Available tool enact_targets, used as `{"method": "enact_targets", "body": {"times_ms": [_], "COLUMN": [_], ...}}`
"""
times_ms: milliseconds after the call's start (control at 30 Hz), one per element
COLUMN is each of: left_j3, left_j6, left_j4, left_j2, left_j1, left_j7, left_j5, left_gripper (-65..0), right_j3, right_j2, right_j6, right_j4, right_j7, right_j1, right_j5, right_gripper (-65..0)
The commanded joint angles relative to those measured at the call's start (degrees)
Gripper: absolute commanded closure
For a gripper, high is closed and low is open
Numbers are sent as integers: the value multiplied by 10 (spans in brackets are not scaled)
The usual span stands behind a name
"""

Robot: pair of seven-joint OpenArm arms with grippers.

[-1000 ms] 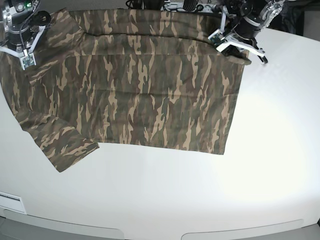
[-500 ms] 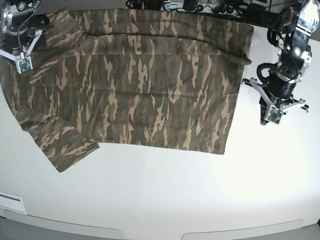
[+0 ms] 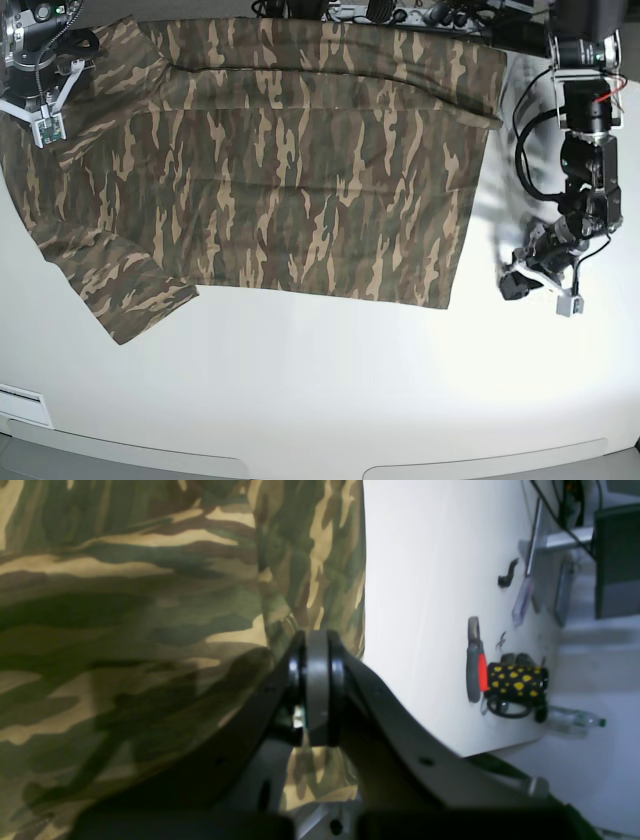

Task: Fold the T-shirt properly
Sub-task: 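Move the left gripper to the shirt's side edge near the hem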

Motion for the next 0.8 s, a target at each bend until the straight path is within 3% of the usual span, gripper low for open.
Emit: {"method": "enact_targets", "body": {"times_ms": [0, 33, 67, 200, 500, 600, 667, 767], "left_j3": [-1, -1, -1, 5, 101, 116, 119, 118], "left_j6": [1, 1, 1, -28, -29, -27, -8, 34], "left_j4": [-17, -37, -56, -104, -116, -116, -116, -116], "left_j2": [0, 8, 16, 49, 103, 108, 109, 108], "left_j1": [-25, -39, -53, -92, -98, -98, -99, -98], "left_j7": [7, 13, 24, 77, 181, 186, 186, 193], "left_j5": [2, 2, 2, 2, -15, -15, -15, -15], "left_gripper": [-247, -307, -322, -321, -321, -319, -266, -52], "right_j3": [5, 5, 5, 5, 5, 5, 5, 5], "right_j2": [8, 8, 8, 8, 8, 8, 8, 8], "right_j6": [-6, -6, -6, -6, -6, -7, -6, -6], "right_j4": [10, 10, 10, 10, 10, 10, 10, 10], "right_j7": [7, 9, 9, 9, 19, 17, 17, 18], "right_j1": [-2, -2, -2, -2, -2, 9, 19, 37], "right_j5": [-9, -9, -9, -9, -9, -9, -7, -7], "right_gripper": [0, 0, 0, 0, 0, 0, 0, 0]}}
